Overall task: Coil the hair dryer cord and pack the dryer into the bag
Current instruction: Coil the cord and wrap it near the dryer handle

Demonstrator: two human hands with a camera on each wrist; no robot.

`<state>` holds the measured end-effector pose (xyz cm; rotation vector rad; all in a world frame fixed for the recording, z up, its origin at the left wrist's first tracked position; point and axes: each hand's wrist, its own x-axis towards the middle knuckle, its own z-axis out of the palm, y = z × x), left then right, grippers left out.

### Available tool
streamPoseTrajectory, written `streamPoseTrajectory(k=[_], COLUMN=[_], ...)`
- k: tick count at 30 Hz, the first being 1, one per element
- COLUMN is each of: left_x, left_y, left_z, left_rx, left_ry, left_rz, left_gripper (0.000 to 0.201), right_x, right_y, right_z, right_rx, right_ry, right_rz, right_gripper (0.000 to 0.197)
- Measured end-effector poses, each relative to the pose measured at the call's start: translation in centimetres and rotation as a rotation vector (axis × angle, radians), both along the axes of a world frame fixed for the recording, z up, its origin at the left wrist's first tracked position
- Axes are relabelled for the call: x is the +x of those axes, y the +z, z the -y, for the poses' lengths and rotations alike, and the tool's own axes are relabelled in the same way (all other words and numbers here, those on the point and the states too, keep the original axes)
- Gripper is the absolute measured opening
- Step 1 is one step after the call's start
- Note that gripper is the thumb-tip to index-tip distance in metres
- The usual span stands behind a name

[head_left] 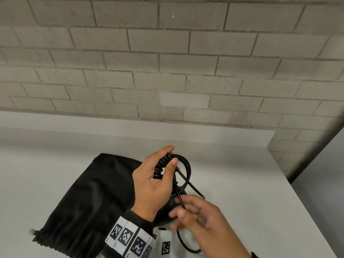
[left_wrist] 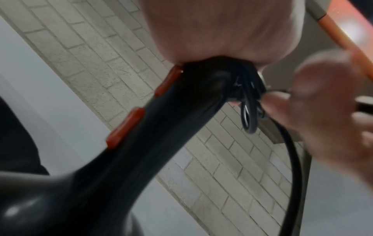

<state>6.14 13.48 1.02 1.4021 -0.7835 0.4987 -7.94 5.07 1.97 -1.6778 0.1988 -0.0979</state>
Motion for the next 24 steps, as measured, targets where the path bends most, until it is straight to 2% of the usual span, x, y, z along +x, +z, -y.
streamPoseTrajectory(k=[5, 9, 11, 13, 15, 17, 19, 21, 22, 24], left_x=[0.5, 0.7, 0.8, 0.8, 0.7, 0.6, 0.5, 0.3, 0.3, 0.2], left_y=[-0.4, -0.6, -0.6, -0.7, -0.6, -0.4, -0.4, -0.4, -0.3, -0.3], left_z=[-0.8, -0.9, -0.8, -0.9, -1.0, -1.0, -0.9, -0.8, -0.8, -0.8], left_rx=[-0.02, -0.02, -0.031, -0.03, -0.022, -0.017, -0.02, -0.021, -0.02, -0.027], left_ry=[0.006, 0.016, 0.006, 0.004, 0.003, 0.0, -0.006, -0.012, -0.016, -0.029], left_rz=[-0.048, -0.077, -0.098, -0.102, -0.111, -0.126, -0.132, -0.106, -0.095, -0.09], left_gripper=[0.024, 0.026, 0.027, 0.028, 0.029, 0.028, 0.027, 0.027, 0.027, 0.028], right_x=[-0.6, -2.7, -3.3, -3.5, -3.2, -3.1, -2.8, -2.4, -2.4, -2.1], right_y=[0.5, 0.0, -1.1, -2.7, -4.2, -6.0, -7.0, -6.8, -6.3, -5.2], right_z=[0.1, 2.6, 4.2, 5.4, 6.2, 6.9, 6.9, 6.2, 5.7, 4.5], right_rx=[-0.198, -0.364, -0.535, -0.708, -0.79, -0.797, -0.811, -0.841, -0.845, -0.801], right_ry=[0.003, 0.114, 0.184, 0.308, 0.436, 0.488, 0.486, 0.403, 0.321, 0.112], right_rz=[0.081, 0.039, 0.022, -0.053, -0.188, -0.31, -0.366, -0.366, -0.3, -0.004], right_gripper=[0.023, 0.017, 0.016, 0.027, 0.037, 0.033, 0.027, 0.023, 0.02, 0.012])
